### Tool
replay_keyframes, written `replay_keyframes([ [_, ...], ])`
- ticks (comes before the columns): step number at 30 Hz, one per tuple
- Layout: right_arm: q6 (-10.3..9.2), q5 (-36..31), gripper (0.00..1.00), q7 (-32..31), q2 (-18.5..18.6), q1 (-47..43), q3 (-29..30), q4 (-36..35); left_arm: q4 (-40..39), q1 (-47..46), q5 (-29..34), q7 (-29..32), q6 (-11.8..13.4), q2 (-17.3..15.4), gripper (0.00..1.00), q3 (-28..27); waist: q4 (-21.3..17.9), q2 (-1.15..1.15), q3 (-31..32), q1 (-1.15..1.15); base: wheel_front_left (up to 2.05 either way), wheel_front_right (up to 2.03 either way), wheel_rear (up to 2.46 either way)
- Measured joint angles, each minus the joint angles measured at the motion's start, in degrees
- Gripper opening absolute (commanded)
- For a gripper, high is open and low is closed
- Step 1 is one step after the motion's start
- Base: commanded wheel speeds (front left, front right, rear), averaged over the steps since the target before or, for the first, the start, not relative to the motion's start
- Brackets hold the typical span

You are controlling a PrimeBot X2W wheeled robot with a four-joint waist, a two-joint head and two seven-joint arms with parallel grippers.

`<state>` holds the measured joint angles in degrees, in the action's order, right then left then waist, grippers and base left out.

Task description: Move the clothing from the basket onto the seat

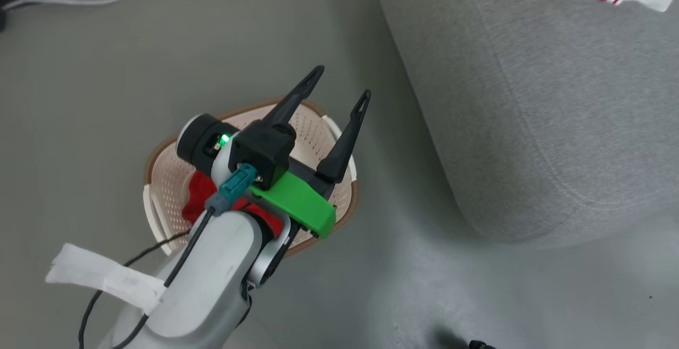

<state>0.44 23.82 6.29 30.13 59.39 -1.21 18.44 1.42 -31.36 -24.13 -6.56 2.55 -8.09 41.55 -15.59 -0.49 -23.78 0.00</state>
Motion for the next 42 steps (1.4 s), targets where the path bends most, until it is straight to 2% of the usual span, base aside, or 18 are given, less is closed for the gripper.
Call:
replay_keyframes([
  [7, -2.11, -0.46, 0.0, -1.56, 4.74, 3.3, 3.07, 5.57, -1.89, -1.84, 0.51, 0.52, -0.09, -0.16, 1.0, 0.1, 3.74, 0.0, -4.78, 0.0, 0.0, 0.0, 0.0],
  [9, -2.97, -0.56, 0.0, -1.57, 5.31, 3.54, 3.76, 7.34, -2.02, -1.99, 0.71, 0.55, -0.11, -0.25, 1.0, 0.22, 4.95, 0.0, -5.9, 0.0, 0.0, 0.0, 0.0],
  [16, -3.68, -0.81, 0.0, -1.25, 5.45, 3.72, 4.14, 10.42, -3.35, -2.43, 1.13, 1.55, -0.1, -1.15, 1.0, 0.1, 7.6, 0.0, -9.42, 0.0, 0.0, 0.0, 0.0],
  [21, -4.01, -0.79, 0.0, -0.73, 2.93, 2.8, 3.13, 14.9, -3.65, -2.68, 1.15, 1.56, -0.1, -1.64, 1.0, -0.01, 8.71, 0.0, -12.11, 0.01, 0.0, 0.0, 0.0],
  [29, -3.9, -0.11, 0.0, 0.64, -3.1, -4.11, 1.25, 21.87, -3.7, -2.74, 1.15, 1.55, -0.1, -1.9, 1.0, -0.27, 9.36, 0.0, -14.33, 0.01, 0.0, 0.0, 0.0],
  [37, -2.71, -0.05, 0.0, 3.31, -6.15, -7.04, -0.38, 26.88, -2.77, -2.73, 1.14, 1.16, -0.1, -2.31, 1.0, -0.59, 8.63, 0.0, -13.87, 0.0, 0.0, 0.0, 0.0],
  [38, -2.7, -0.05, 0.03, 3.7, -6.31, -7.31, -0.35, 27.43, -2.6, -2.72, 1.14, 1.12, -0.1, -2.31, 1.0, -0.6, 8.54, 0.0, -13.7, 0.0, 0.0, 0.0, 0.0],
  [39, -2.52, -0.03, 0.35, 4.08, -6.47, -7.39, -0.29, 27.87, -2.46, -2.72, 1.14, 1.1, -0.1, -2.32, 1.0, -0.62, 8.44, 0.0, -13.53, 0.0, 0.0, 0.0, 0.0],
  [40, -2.47, 0.01, 0.78, 4.52, -6.69, -7.4, -0.26, 28.17, -2.24, -2.71, 1.13, 0.93, -0.1, -2.37, 1.0, -0.64, 8.33, 0.0, -13.36, 0.0, 0.0, 0.0, 0.0],
  [41, -2.46, 0.01, 1.0, 4.87, -6.89, -7.4, -0.3, 28.42, -2.05, -2.69, 1.13, 0.93, -0.1, -2.44, 1.0, -0.68, 8.21, 0.0, -13.16, 0.01, 0.0, 0.0, 0.0],
  [42, -2.34, 0.01, 1.0, 5.1, -7.03, -7.41, -0.32, 28.69, -1.88, -2.68, 1.11, 0.87, -0.1, -2.46, 1.0, -0.7, 8.08, 0.0, -12.95, 0.0, 0.0, 0.0, 0.0],
])
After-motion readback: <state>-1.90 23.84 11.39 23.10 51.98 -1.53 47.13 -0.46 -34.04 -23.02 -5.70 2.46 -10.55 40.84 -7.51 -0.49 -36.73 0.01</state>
